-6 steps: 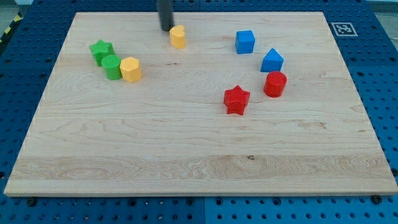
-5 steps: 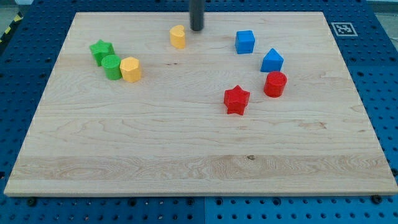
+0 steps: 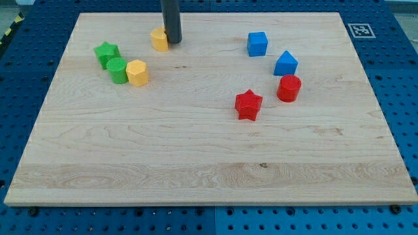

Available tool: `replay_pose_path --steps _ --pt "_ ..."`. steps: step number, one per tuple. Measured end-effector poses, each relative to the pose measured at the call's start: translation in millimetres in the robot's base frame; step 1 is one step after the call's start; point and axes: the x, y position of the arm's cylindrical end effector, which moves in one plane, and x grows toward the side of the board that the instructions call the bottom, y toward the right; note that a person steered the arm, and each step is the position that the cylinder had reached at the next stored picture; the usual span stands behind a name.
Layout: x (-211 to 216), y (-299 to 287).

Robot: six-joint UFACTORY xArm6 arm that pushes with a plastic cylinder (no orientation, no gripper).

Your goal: Slightly move the yellow heart above the yellow hexagon

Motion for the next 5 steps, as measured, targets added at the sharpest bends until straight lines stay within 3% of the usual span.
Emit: replay_pose_path --steps 5 --pt "-40.7 -50.6"
